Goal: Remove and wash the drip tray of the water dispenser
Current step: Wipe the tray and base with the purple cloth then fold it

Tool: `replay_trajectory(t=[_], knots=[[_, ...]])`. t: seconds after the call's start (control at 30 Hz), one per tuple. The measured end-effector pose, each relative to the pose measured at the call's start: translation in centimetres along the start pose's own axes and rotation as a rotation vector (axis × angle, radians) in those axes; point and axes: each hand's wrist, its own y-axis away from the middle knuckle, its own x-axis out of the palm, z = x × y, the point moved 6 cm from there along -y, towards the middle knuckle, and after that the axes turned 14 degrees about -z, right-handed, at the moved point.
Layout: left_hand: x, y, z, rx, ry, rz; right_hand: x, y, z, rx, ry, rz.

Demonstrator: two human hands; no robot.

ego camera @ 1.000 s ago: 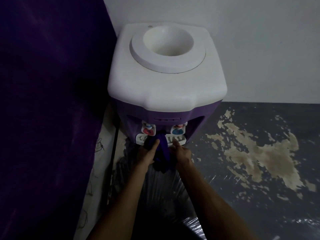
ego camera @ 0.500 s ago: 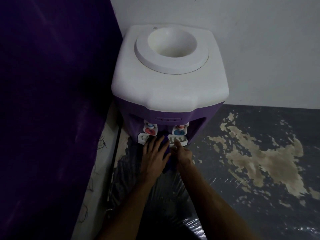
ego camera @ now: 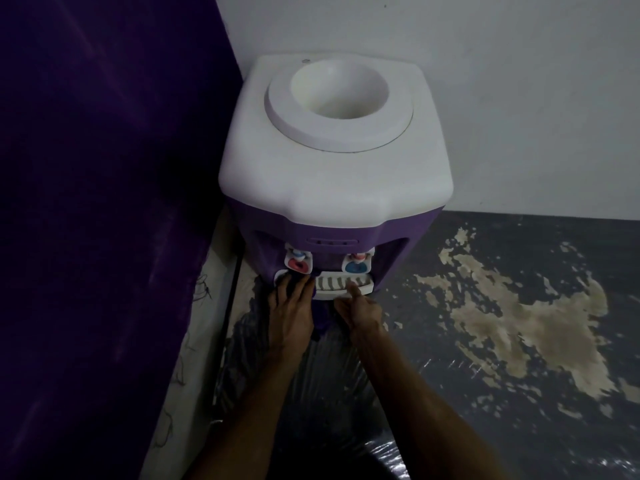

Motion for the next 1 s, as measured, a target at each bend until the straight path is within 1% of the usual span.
replay_trajectory(t=[0.07,0.13,0.27,0.37,0.57,0.8,0.9,1.0], knots=[[-0.2,-0.2,-0.7,0.087,0.001,-0.013,0.1,0.0,0.0,-0.007,-0.017,0.008],[-0.5,-0.2,-0.2,0.084,-0.028,-0.002,0.1,0.0,-0.1,-0.006,-0.031,0.017],[-0.7,0.6,2.9,-0.075,-0.14,0.028,-0.1,-0.1,-0.1,0.022,-0.057,0.036],[-0.7,0.5,3.6,-0.15,-0.147,0.033,-0.1,0.0,0.0,0.029,-0.065,0.043],[-0.7,1.0,2.6,-0.334,0.02,-0.011,-0.2,-0.5,-0.2,0.039,-0.033,0.026],[-1.2,2.7,3.7,-0.366,0.187,-0.095,-0.1,-0.3,0.0,0.032,-0.043,0.016],[-0.7,4.2,4.3,-0.358,0.258,-0.035,-0.1,-0.2,-0.1,0.017,-0.049,0.01],[-0.7,4.0,4.5,-0.396,0.377,0.03,0.0,-0.3,0.0,-0.003,-0.038,-0.008]])
